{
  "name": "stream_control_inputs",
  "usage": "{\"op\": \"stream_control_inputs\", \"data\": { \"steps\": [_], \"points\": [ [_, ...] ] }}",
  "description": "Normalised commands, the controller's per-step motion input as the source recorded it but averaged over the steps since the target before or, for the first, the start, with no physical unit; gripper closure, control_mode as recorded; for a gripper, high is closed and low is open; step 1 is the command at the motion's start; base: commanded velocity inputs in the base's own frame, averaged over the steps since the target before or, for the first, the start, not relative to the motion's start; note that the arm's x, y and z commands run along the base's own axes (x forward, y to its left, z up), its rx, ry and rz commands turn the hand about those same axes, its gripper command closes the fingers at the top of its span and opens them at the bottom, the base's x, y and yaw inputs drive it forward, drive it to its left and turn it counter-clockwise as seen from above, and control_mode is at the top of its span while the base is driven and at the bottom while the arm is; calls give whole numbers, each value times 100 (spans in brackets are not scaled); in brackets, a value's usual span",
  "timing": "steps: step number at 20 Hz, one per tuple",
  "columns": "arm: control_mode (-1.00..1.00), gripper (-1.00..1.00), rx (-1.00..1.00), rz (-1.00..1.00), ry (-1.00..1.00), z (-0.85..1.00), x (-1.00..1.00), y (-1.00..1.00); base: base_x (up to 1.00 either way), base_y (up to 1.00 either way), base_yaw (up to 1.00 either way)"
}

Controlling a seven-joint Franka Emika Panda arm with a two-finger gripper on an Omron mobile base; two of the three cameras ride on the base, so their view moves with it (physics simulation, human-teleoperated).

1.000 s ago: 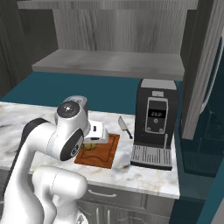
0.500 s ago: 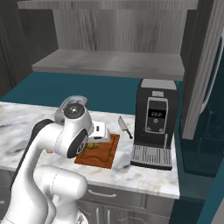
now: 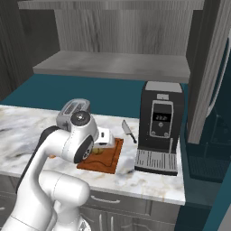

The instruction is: Pick the bread, place it on the cutting board, pick the jam, place it on the counter, and close the cabinet.

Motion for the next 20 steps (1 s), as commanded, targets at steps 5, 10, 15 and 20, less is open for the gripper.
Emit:
{"op": "stream_control_inputs", "data": {
  "steps": [5, 10, 15, 20],
  "points": [
    [-100, 100, 0, 1, 0, -29, 27, 2, 0, 0, 0],
    [-100, 100, 0, 1, 0, -25, 30, 1, 0, 0, 0],
    [-100, 100, 0, 1, 0, -20, 27, 0, 0, 0, 0],
    [-100, 100, 0, 2, 0, -22, 24, 0, 0, 0, 0]
  ]
}}
